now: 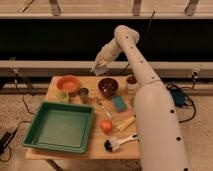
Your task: Place towel in plastic cup
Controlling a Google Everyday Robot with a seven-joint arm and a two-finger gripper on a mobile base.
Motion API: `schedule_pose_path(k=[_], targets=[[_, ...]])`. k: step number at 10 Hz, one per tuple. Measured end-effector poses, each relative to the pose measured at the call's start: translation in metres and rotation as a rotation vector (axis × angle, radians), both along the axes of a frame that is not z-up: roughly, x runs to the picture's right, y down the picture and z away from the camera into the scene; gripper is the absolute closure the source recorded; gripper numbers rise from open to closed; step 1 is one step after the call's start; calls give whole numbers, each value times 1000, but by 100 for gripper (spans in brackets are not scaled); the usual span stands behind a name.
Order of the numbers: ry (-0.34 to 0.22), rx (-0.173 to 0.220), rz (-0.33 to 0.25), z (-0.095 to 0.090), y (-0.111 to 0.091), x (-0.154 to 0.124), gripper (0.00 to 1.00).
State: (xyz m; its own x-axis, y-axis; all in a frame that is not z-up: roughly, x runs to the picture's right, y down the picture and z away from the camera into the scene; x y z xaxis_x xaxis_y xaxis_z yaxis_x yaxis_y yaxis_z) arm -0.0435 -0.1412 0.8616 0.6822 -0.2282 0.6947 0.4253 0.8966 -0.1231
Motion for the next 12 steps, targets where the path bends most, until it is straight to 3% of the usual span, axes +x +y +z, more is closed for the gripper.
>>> schedule_pose_path(k=[3, 10, 12], targets=[[-123, -22, -51, -37, 18, -43, 100], [-142, -19, -66, -38, 21, -46, 100], [-186, -17, -106, -39, 29, -71, 100]])
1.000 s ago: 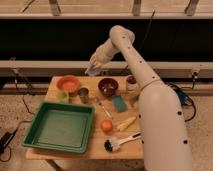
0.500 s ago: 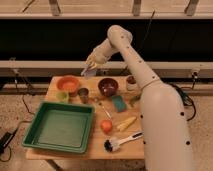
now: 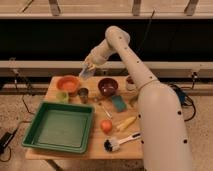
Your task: Place towel in plastic cup
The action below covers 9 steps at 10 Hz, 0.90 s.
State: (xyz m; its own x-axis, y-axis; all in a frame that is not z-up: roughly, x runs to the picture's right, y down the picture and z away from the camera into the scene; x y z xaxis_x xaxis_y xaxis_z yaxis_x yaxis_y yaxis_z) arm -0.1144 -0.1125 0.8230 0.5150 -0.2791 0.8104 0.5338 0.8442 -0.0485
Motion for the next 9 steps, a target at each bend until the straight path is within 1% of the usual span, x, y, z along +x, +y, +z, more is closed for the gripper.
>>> schedule_pose_path(k=[2, 3, 5, 6, 7, 9], targets=[[-40, -1, -41, 0, 6, -40, 100], [-67, -4, -70, 0, 11, -70, 100], [-112, -15, -118, 0, 19, -115, 100], [-144, -29, -155, -1, 29, -138, 100], [-167, -44, -189, -4, 40, -150, 100], [-196, -69, -231, -9, 60, -160, 100]])
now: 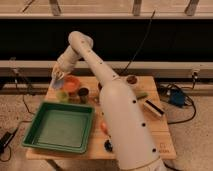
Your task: Place towel in plastic cup
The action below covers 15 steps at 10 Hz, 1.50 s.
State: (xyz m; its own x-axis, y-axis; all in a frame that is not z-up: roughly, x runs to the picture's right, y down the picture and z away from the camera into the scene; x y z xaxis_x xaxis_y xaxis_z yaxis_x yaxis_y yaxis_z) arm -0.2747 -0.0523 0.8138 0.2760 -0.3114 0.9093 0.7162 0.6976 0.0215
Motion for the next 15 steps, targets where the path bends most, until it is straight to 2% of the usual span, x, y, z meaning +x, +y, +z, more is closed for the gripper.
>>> schedule_pose_path(k=[2, 5, 10, 15], targets=[[-20, -31, -35, -3, 21, 1, 100], [-21, -58, -51, 4, 39, 3, 100], [-3, -74, -50, 24, 49, -3, 100], [38, -101, -61, 50, 65, 6, 100]])
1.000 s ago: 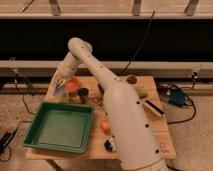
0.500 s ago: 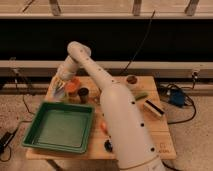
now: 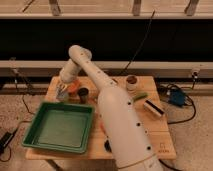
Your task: Place towel in plastic cup
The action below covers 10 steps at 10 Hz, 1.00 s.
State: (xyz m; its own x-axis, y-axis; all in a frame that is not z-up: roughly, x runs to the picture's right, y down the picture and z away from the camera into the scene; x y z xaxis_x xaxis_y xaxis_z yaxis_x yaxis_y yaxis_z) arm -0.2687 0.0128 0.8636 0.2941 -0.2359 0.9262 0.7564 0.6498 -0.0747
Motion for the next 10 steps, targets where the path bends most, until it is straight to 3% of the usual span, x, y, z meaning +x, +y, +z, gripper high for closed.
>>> schedule_pose_path(k=[5, 10], targets=[[-12, 26, 0, 10, -2, -4, 97], [-14, 56, -20, 18, -9, 0, 46]])
